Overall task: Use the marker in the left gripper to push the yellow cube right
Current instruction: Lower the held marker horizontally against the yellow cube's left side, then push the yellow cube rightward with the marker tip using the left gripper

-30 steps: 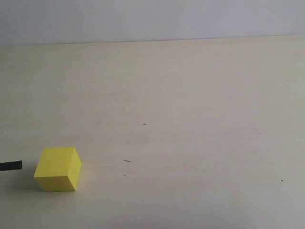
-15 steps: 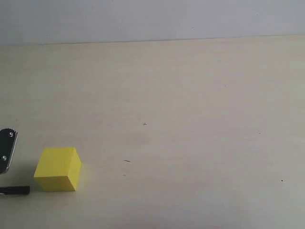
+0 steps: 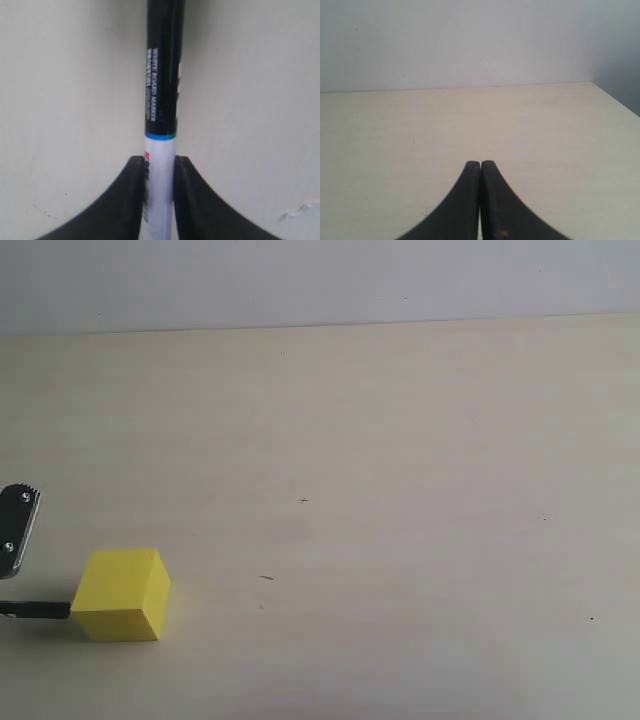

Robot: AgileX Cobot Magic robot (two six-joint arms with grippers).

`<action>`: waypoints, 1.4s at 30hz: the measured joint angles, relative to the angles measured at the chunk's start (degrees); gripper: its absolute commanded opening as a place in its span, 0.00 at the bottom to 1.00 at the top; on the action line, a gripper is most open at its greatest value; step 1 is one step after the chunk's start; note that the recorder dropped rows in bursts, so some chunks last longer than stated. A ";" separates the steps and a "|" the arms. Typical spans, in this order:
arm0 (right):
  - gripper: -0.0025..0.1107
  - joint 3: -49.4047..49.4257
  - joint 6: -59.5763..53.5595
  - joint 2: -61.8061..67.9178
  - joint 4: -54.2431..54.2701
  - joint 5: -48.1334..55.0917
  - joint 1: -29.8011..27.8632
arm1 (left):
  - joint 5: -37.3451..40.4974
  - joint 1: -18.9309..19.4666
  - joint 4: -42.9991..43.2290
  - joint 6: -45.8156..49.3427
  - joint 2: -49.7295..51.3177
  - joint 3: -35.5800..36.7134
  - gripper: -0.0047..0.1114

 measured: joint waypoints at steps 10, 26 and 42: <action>0.02 0.00 0.00 0.00 0.00 0.00 0.00 | -2.78 1.43 -4.92 2.36 0.12 -0.95 0.04; 0.02 0.00 0.00 0.00 0.00 0.00 0.00 | -1.68 1.43 -5.95 3.75 0.12 -1.04 0.04; 0.02 0.00 0.00 0.00 0.00 0.00 0.00 | -0.31 1.43 -4.29 3.63 0.12 -1.04 0.04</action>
